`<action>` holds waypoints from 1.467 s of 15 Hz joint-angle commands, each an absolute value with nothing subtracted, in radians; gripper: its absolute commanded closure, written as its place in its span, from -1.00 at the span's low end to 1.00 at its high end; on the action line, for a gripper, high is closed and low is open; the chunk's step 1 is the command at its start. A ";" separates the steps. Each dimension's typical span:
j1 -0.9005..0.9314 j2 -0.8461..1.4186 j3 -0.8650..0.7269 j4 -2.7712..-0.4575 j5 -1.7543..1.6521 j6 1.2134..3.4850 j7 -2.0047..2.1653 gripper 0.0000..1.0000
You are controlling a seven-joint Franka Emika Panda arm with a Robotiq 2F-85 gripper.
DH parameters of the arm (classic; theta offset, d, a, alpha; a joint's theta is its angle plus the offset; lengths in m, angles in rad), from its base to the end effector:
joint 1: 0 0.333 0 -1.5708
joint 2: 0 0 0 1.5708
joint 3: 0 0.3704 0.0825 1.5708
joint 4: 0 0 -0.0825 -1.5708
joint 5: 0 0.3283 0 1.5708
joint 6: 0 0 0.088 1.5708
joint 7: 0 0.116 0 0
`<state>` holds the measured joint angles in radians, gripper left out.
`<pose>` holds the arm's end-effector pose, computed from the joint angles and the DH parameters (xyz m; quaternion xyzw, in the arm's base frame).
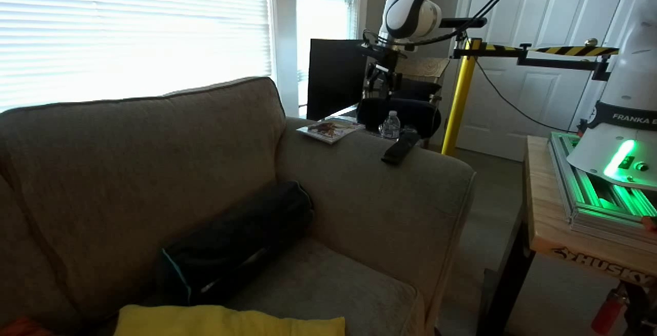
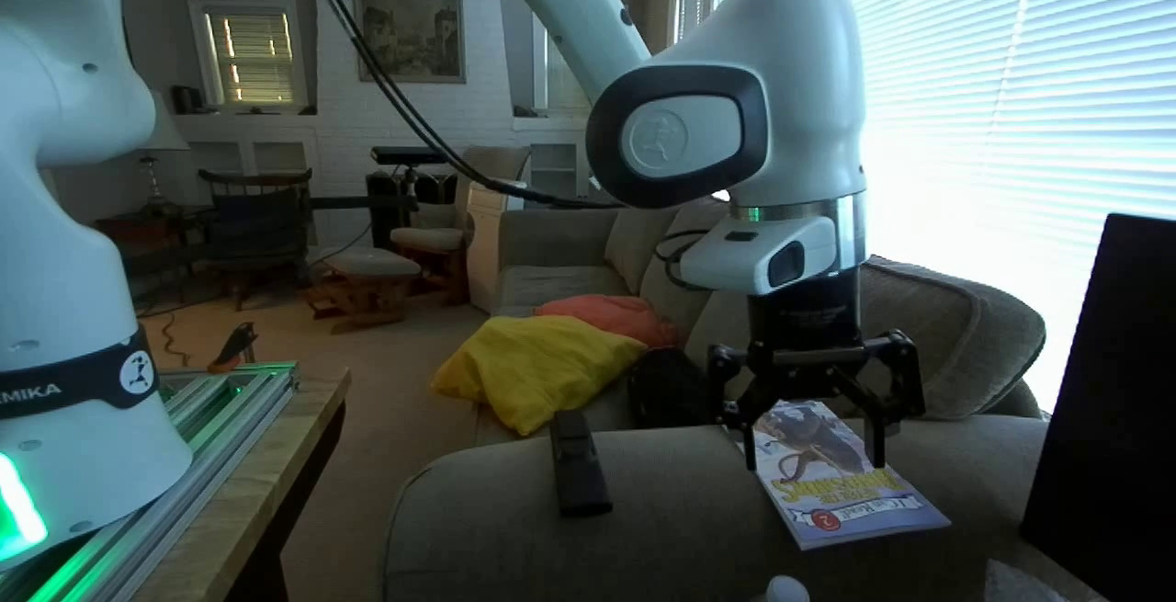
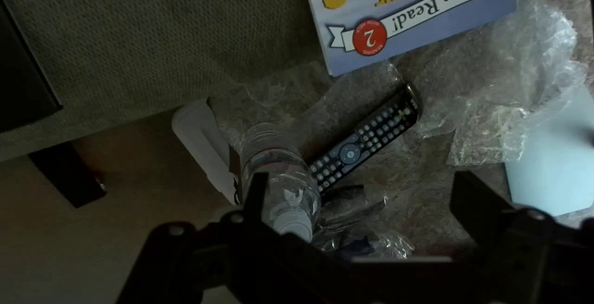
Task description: Put the black remote on the black chair
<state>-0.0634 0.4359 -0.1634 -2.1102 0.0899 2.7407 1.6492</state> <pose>0.5782 -0.1289 0.3148 -0.5651 0.8187 -0.0842 0.0569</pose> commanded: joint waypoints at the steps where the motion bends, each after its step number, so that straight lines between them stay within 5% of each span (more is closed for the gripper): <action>1: -0.045 0.433 -0.181 -2.113 0.109 2.738 1.629 -1.00; 22: 0.246 0.430 -0.180 -2.333 0.046 2.911 1.547 -1.00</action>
<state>0.2428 0.4292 -0.1771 -2.3343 0.0377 2.9117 1.5550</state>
